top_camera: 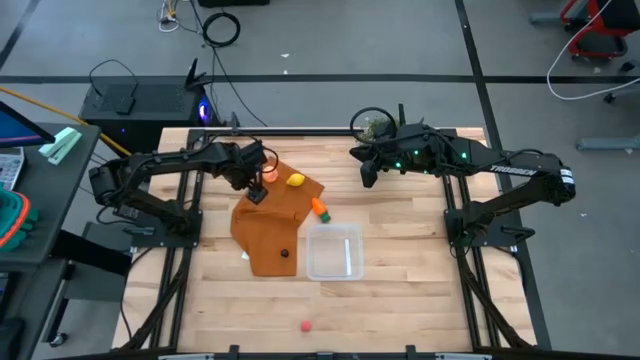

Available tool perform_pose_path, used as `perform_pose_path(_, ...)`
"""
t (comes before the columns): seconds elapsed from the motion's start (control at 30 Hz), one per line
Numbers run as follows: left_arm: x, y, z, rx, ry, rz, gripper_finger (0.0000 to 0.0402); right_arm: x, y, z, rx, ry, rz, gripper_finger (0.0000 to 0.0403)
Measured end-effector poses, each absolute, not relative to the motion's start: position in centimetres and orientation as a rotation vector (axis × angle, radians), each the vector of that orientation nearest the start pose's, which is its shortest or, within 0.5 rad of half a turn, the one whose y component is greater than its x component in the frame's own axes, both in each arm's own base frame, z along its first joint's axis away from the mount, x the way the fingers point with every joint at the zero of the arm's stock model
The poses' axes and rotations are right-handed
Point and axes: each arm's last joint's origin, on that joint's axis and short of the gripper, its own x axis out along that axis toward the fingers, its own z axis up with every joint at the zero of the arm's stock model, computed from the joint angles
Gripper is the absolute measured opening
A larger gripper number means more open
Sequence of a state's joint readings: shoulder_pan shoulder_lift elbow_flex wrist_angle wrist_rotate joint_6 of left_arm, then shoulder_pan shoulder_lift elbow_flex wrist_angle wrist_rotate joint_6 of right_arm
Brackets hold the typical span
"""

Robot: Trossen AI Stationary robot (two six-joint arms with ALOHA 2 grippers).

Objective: Pick and placing Produce into tupperware
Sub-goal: Put the red cherry into the transparent bin

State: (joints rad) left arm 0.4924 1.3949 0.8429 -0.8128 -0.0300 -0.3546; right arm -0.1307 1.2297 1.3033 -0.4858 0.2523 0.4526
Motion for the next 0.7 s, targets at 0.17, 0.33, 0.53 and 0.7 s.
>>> perform_pose_path(0.17, 20.9, 11.3, 19.2, -0.53, 1.245, 0.616, 0.0295, 25.6, -4.1, 39.2, 0.417, 0.321, -0.465, 0.0001)
perform_pose_path(0.33, 21.3, 11.5, 18.8, -0.475, 1.256, 0.575, 0.0295, 25.6, -4.1, 39.2, 0.431, 0.317, -0.467, 0.0001)
perform_pose_path(0.53, 21.9, 11.8, 16.6, -0.519, 1.345, 0.596, 0.0295, 25.6, -4.1, 39.2, 0.441, 0.315, -0.469, 0.0001)
perform_pose_path(0.7, 22.1, 12.0, 15.9, -0.541, 1.36, 0.63, 0.0295, 25.6, -4.1, 39.2, 0.443, 0.314, -0.469, 0.0001)
